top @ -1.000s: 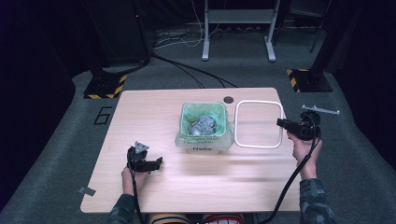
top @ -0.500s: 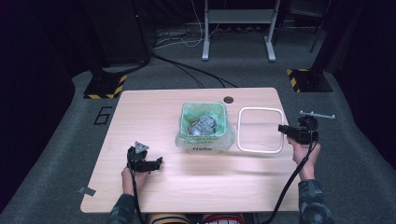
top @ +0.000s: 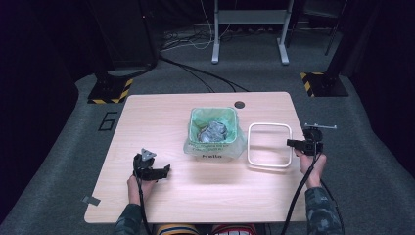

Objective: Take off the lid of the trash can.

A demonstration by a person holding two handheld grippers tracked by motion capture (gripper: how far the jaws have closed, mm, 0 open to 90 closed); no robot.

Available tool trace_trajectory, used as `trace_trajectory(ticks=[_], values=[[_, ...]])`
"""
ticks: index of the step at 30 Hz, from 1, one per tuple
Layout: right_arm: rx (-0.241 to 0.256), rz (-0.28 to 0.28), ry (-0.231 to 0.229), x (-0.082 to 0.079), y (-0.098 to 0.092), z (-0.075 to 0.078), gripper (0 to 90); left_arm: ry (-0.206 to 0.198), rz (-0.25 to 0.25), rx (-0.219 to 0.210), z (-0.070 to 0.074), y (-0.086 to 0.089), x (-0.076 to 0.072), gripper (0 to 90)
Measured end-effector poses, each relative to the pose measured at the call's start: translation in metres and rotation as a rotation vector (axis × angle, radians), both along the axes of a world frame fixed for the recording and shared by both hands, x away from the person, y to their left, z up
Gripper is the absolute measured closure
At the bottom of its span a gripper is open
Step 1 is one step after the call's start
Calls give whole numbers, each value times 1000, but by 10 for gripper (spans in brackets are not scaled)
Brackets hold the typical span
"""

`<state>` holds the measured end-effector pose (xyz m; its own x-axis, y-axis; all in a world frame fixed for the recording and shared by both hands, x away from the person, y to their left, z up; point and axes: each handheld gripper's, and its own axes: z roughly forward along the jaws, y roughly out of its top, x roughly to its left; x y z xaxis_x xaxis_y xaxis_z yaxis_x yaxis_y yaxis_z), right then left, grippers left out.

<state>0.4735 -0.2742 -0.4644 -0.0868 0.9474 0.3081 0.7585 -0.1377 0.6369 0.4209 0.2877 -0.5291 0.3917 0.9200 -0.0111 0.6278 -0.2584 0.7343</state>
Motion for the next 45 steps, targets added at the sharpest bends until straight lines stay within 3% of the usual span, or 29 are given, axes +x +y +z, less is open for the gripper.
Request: trace_trajectory(ticks=[8, 13, 17, 20, 22, 24, 26, 29, 36, 45], values=[[-3, -33, 54, 7, -2, -18, 768, 0, 0, 1, 0, 0, 0, 123], [-20, -36, 61, 9, 3, -19, 743, -3, 0, -1, 0, 0, 0, 123], [-39, -17, 64, 10, 6, -19, 602, -6, 5, 2, 0, 0, 0, 129], [-39, -18, 67, 8, 8, -19, 434, -5, 8, 4, 0, 0, 0, 127], [-41, 4, 46, 5, 8, -17, 296, -5, 8, 3, 0, 0, 0, 126], [-27, 27, 34, 2, 9, -14, 216, -6, 7, 1, 0, 0, 0, 124], [-30, 54, 13, 0, 11, -9, 155, -2, 3, 1, 0, 0, 1, 121], [-33, 92, -19, -3, 16, 2, 148, 40, 5, -24, 5, 1, 4, 98], [-35, 195, -93, -3, 46, 36, 137, 51, -19, -79, 38, -6, 14, 78], [-35, 286, -144, 7, 87, 66, 148, 9, -70, -111, 95, -23, 35, 79]])
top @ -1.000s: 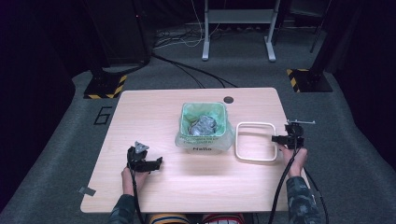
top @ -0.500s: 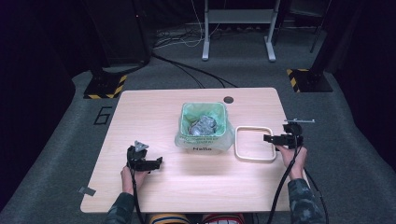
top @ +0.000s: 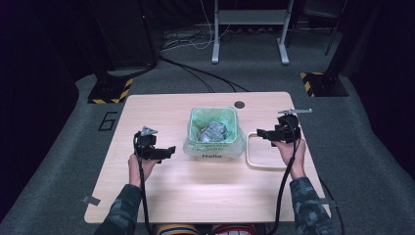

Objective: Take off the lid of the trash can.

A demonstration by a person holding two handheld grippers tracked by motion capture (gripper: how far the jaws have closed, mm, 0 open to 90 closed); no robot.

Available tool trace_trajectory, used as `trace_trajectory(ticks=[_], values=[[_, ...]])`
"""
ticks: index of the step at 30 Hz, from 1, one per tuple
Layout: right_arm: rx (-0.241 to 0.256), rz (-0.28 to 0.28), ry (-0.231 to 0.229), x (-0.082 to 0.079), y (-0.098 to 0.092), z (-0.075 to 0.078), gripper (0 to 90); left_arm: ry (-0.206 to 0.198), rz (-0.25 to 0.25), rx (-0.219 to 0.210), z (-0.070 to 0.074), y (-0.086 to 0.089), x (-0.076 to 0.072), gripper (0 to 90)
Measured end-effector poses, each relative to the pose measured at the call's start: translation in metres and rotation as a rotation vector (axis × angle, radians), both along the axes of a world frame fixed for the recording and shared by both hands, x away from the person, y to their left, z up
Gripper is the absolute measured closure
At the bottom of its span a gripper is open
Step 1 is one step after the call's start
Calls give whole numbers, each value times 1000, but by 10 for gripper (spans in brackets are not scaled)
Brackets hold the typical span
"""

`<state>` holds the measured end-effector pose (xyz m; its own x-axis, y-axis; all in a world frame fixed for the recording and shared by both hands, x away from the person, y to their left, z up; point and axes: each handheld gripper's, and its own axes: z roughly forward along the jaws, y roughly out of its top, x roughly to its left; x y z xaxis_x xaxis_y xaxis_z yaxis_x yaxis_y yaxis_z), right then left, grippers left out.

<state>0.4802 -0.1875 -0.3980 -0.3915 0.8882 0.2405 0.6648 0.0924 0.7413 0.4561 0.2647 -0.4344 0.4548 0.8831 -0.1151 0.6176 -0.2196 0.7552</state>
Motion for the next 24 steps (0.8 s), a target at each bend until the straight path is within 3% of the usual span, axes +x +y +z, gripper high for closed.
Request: trace_trajectory(ticks=[5, 11, 14, 18, 24], values=[[-6, 29, -13, 8, 20, 13, 150, -11, -30, -13, 22, -16, 15, 83], [-37, 71, -14, 19, 47, 23, 158, -18, -55, -48, 38, -32, 33, 87], [-42, 79, -11, 25, 57, 24, 181, -25, -58, -54, 43, -39, 39, 150], [-32, 95, 11, 33, 69, 18, 253, -13, -60, -86, 45, -45, 47, 201], [-63, 103, 40, 43, 85, 10, 413, 13, -57, -109, 46, -56, 59, 263]])
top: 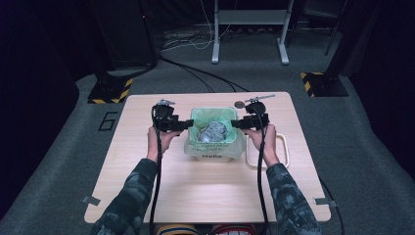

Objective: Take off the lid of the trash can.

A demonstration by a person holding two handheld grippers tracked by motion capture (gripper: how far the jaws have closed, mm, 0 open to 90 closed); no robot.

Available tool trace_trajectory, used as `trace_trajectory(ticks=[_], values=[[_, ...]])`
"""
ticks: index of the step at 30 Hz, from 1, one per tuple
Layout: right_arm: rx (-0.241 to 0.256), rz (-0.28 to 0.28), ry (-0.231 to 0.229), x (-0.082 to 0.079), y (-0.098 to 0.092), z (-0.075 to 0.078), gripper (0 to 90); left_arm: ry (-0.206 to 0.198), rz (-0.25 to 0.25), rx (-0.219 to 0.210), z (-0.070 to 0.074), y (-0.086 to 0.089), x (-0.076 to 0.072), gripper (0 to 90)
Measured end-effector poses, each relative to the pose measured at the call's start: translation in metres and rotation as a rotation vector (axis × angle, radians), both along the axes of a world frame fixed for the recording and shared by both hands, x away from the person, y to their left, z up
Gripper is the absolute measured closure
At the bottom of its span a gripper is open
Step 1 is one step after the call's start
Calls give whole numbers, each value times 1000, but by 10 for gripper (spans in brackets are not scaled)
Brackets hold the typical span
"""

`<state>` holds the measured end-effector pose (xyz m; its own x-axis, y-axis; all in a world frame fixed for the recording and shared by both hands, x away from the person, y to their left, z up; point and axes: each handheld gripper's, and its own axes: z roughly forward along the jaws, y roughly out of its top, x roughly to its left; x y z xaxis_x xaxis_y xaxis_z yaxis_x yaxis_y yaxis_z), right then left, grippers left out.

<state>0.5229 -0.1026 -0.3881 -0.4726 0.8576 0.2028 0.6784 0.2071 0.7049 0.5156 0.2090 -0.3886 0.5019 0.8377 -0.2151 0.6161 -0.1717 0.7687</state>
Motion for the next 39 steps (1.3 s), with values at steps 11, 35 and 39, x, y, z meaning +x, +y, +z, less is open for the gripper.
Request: trace_trajectory(ticks=[11, 35, 39], values=[[-31, 10, 4, 2, 14, -5, 695, 18, -46, 40, -8, -14, 1, 651], [-64, -17, -98, -12, 23, 11, 843, -124, 6, 175, 8, -36, -17, 893], [-54, -12, -92, -12, 27, 9, 871, -106, -14, 185, 6, -40, -15, 897]])
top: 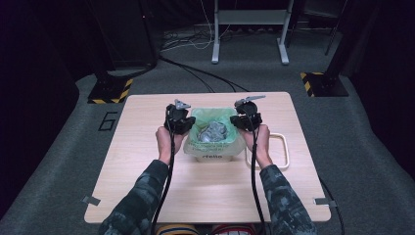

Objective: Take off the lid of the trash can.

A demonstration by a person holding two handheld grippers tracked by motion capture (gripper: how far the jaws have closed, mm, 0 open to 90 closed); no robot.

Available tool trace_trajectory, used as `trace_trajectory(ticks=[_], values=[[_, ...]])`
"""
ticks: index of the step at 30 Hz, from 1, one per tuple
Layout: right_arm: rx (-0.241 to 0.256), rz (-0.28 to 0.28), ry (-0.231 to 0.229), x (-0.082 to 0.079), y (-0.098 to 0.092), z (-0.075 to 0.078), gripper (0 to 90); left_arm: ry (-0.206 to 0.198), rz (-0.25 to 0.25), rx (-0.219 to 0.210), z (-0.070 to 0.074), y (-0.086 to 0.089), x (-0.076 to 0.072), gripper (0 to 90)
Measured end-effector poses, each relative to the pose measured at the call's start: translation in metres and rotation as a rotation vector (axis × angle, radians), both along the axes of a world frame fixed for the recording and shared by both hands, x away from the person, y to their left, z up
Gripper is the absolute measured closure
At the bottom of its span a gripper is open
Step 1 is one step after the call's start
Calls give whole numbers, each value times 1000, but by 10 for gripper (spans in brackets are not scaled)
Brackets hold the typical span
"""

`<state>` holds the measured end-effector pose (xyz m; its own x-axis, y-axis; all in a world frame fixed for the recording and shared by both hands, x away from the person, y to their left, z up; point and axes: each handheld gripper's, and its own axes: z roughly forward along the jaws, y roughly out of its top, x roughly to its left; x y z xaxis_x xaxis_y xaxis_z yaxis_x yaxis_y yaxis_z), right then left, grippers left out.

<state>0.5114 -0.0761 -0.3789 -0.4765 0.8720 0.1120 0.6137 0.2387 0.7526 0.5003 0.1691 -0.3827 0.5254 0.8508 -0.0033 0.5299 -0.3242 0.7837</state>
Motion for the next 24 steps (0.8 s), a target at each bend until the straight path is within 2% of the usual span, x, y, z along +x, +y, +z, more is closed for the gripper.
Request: trace_trajectory(ticks=[3, 7, 10, 14, 15, 18, 19, 22, 24], values=[[15, 6, -1, 0, 0, 0, 884, 21, 3, -32, -3, 3, 3, 898], [23, 6, -14, -1, 0, 4, 896, 20, 2, -26, -1, 5, 3, 899], [41, 9, -23, -1, 0, 8, 899, 26, 2, -39, 2, 7, 4, 900], [29, 11, -27, 0, 1, 11, 898, 31, 9, -64, 4, 10, 4, 898], [30, 11, -21, 0, 1, 10, 898, 35, 15, -65, 3, 10, 5, 873], [28, 11, -7, 2, 1, 7, 897, 71, 44, -69, 0, 12, 9, 577], [27, 14, -7, 2, 1, 6, 897, 83, 56, -73, -2, 13, 11, 527], [28, 12, 3, 2, 1, 3, 897, 143, 66, -123, -9, 18, 18, 468], [27, 13, 6, 3, 1, 1, 897, 180, 60, -184, -15, 22, 22, 471]])
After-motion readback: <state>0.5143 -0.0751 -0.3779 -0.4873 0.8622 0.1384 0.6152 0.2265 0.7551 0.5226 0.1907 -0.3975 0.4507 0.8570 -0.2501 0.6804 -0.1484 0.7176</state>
